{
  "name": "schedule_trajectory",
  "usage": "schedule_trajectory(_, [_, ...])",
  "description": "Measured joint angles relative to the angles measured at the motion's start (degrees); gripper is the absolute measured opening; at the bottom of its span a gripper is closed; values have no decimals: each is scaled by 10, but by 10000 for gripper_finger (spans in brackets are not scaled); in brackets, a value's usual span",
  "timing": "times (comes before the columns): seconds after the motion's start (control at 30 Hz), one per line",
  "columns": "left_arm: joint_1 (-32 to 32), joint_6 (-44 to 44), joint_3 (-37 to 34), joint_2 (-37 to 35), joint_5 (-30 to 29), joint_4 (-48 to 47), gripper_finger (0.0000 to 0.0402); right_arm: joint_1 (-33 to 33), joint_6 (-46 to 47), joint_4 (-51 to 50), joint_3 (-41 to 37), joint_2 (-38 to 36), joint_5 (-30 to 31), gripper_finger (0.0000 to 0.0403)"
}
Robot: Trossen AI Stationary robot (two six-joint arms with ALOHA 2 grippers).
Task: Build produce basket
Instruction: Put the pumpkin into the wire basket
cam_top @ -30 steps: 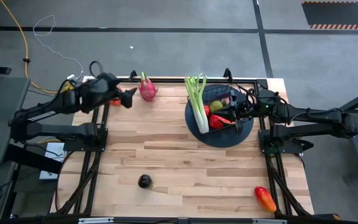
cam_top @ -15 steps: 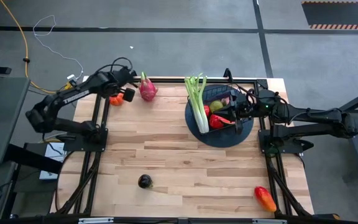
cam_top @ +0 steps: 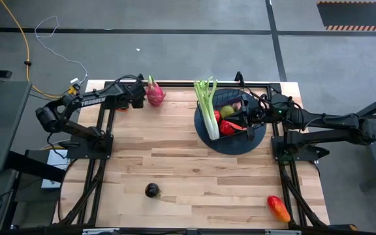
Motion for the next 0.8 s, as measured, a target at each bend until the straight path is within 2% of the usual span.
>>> schedule_trajectory(0.13, [10,-90,-45,-1,-15,63,399,0,-2,0,0,0,-2,0])
schedule_trajectory(0.23, [20,-111,-72,-1,-26,137,399,0,-2,0,0,0,-2,0])
schedule_trajectory(0.4, [48,-138,-104,-1,-23,194,399,0,5,0,0,0,-16,0])
schedule_trajectory(0.67, [94,-97,-119,6,-22,286,399,0,7,0,0,0,-16,0])
schedule_trajectory(0.8, [114,-90,-119,14,-18,300,399,0,20,0,0,0,-16,0])
